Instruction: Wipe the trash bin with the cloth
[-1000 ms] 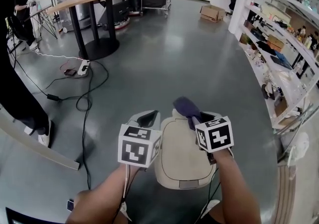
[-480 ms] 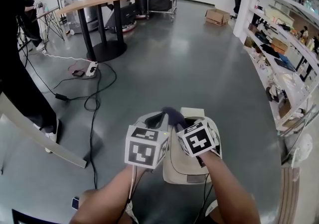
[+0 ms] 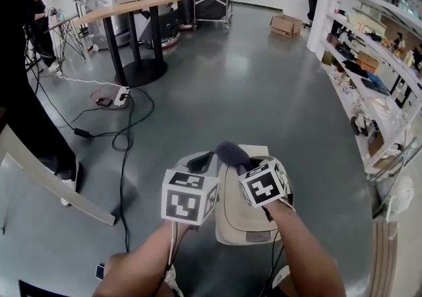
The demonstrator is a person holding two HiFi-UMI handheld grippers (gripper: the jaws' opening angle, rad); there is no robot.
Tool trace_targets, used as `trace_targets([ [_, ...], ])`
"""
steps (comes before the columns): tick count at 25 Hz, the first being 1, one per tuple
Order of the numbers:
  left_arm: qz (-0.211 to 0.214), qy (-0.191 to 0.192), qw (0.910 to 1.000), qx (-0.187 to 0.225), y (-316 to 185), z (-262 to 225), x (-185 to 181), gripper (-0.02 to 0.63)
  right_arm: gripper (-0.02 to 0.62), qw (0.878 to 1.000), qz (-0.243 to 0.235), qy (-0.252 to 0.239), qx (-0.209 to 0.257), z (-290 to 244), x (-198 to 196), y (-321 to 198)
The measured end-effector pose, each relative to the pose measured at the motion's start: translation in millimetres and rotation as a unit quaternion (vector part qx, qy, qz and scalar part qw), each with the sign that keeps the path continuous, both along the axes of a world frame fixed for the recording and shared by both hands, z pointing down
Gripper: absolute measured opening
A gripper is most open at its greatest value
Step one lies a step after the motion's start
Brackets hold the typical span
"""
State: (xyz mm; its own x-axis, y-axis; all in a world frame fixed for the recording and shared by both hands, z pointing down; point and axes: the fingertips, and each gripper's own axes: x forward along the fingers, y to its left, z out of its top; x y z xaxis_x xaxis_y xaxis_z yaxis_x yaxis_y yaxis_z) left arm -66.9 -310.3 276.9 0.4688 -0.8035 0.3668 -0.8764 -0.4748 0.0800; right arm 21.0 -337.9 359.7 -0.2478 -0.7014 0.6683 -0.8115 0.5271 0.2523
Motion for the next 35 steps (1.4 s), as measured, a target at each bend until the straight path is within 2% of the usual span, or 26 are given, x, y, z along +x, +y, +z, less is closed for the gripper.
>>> trace_targets([
  [22,0.020,0.014,0.9995,-0.019,-1,7,27,-0.003,0.100,0.999,0.050,0.009,-0.003,2,69,-6],
  [35,0.020,0.011,0.9996,-0.017,-1,8,26,-0.003,0.100,0.997,0.082,0.007,-0.003,4,105,-2],
])
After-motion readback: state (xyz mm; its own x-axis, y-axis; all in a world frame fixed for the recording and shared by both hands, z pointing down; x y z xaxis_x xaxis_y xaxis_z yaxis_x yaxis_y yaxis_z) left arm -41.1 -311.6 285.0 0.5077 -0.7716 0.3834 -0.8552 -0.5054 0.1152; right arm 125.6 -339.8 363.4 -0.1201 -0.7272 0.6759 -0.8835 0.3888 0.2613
